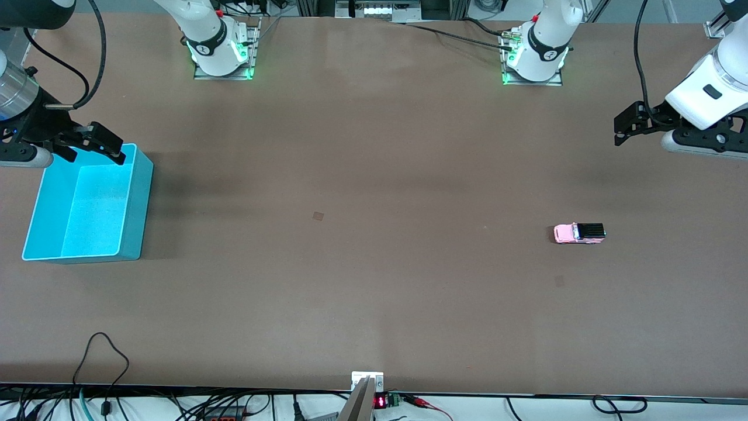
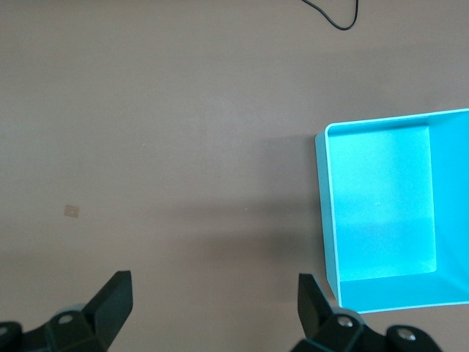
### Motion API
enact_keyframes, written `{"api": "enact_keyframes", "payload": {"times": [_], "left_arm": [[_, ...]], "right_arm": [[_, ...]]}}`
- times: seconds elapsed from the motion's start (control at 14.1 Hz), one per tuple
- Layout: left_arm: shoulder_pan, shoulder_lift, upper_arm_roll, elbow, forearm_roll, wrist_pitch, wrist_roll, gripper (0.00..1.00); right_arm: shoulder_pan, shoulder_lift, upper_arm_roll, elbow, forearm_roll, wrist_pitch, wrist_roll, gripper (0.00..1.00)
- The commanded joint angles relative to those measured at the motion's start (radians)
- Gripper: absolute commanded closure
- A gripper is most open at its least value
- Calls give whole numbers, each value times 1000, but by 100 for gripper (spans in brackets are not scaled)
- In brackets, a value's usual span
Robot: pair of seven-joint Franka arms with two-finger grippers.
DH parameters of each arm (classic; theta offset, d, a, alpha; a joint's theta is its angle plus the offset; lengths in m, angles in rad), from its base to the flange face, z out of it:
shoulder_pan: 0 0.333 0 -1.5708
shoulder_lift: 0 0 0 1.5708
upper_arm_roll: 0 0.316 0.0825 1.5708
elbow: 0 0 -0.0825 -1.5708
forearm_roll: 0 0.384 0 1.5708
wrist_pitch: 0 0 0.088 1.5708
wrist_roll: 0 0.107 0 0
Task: Wind and store pink jeep toy
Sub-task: 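Move the left gripper toward the pink toy jeep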
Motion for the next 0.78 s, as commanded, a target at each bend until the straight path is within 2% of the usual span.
{"api": "enact_keyframes", "payload": {"times": [0.0,0.71], "left_arm": [[5,17,-7,37,-4,-30,16,0],[7,18,-6,39,-3,-49,18,0]], "right_arm": [[-1,-3,2,12,-2,-22,-15,0],[-3,-3,2,12,-2,-22,-15,0]]}}
